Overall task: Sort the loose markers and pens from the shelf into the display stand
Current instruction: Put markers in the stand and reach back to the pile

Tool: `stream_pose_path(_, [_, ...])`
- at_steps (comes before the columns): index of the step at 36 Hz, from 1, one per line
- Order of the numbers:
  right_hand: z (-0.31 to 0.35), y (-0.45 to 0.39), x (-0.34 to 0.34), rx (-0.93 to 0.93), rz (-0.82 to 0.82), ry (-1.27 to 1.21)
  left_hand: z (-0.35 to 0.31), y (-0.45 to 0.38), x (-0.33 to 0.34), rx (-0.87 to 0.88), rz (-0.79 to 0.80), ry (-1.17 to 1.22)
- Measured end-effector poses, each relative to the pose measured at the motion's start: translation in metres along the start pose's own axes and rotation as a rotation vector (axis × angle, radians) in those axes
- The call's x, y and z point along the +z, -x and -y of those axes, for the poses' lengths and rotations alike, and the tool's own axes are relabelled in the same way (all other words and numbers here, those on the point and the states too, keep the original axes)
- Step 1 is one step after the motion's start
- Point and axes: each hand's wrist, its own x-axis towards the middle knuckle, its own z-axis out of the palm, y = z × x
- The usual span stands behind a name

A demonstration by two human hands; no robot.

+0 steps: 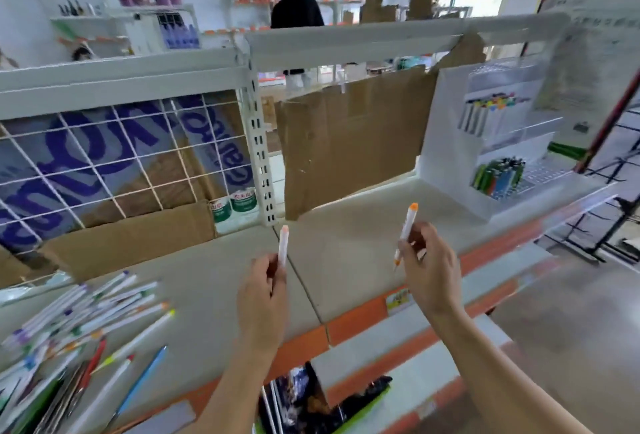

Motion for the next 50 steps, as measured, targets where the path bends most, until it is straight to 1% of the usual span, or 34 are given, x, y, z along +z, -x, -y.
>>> stream_pose_path(4, [-0.034,-0.008,-0.041,0.019,-0.064,-0.001,-0.036,0.007,0.043,0.060,0.047,0.053])
stream_pose_path(8, [-0.075,-0.017,-0.086,0.040,-0.105,0.010,-0.067,0.016,0.093,0.077,0.090,0.073])
stream_pose_path(11, [-0.108,-0.027,-0.121,0.051,-0.165,0.034,-0.096,0.024,0.129,0.089,0.100,0.100])
stream_pose_path(14, [-0.142,-0.037,-0.152,0.088,-0.172,0.039,-0.123,0.031,0.164,0.101,0.092,0.151])
stream_pose_path(16, [-0.162,-0.044,-0.171,0.116,-0.178,0.009,-0.141,0.037,0.186,0.115,0.116,0.185])
stream_pose_path(22, [-0.197,-0.066,-0.220,0.084,-0.265,-0.003,-0.184,0.049,0.246,0.128,0.206,0.277])
stream_pose_path(25, [-0.211,-0.080,-0.235,0.094,-0.282,-0.016,-0.197,0.047,0.272,0.123,0.238,0.301])
stream_pose_path(32, [-0.241,-0.121,-0.249,0.133,-0.312,0.006,-0.213,0.021,0.336,0.102,0.271,0.320])
stream_pose_path(39, [-0.286,-0.185,-0.241,0.099,-0.293,0.103,-0.226,-0.023,0.398,0.074,0.298,0.402])
stream_pose_path(42, [-0.295,-0.220,-0.235,0.060,-0.276,0.132,-0.233,-0.051,0.418,0.065,0.283,0.412])
stream_pose_path(46, [-0.305,-0.267,-0.225,0.101,-0.230,0.129,-0.244,-0.081,0.436,0.095,0.257,0.372])
stream_pose_path(50, [-0.311,-0.308,-0.212,0.077,-0.220,0.103,-0.250,-0.105,0.456,0.088,0.209,0.380])
